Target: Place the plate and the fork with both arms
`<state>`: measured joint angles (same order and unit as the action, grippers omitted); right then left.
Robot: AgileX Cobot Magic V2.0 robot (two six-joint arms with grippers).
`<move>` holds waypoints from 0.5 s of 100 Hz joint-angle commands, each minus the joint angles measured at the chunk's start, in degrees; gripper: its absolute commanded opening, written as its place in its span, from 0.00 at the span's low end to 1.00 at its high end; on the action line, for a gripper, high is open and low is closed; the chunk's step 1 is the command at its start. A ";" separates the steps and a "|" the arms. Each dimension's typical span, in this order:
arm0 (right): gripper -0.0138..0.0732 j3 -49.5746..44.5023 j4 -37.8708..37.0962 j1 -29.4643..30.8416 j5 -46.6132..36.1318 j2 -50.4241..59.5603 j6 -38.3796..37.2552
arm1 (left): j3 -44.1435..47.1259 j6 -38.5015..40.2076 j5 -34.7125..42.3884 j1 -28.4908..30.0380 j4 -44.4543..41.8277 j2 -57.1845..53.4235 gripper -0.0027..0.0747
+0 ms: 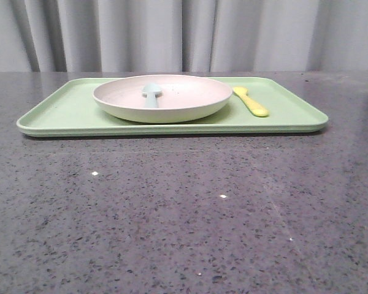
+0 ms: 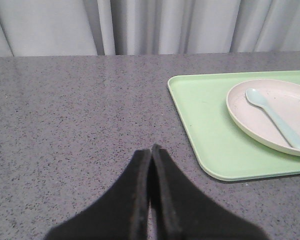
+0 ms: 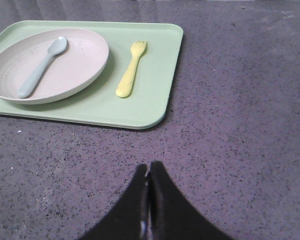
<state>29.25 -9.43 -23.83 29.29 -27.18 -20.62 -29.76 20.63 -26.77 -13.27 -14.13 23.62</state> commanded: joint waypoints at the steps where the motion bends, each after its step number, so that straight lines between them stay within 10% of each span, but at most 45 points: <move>1: 0.08 1.50 -1.39 0.25 -4.48 -0.06 0.34 | -1.52 0.71 4.51 -0.03 0.09 0.21 0.01; 50: 0.08 1.50 -1.39 0.25 -4.48 -0.06 0.34 | -0.64 -3.06 4.33 0.40 9.18 -2.98 0.01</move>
<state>29.25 -9.43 -23.83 29.29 -27.18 -20.62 -29.63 20.07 -26.68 -13.27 -7.55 21.30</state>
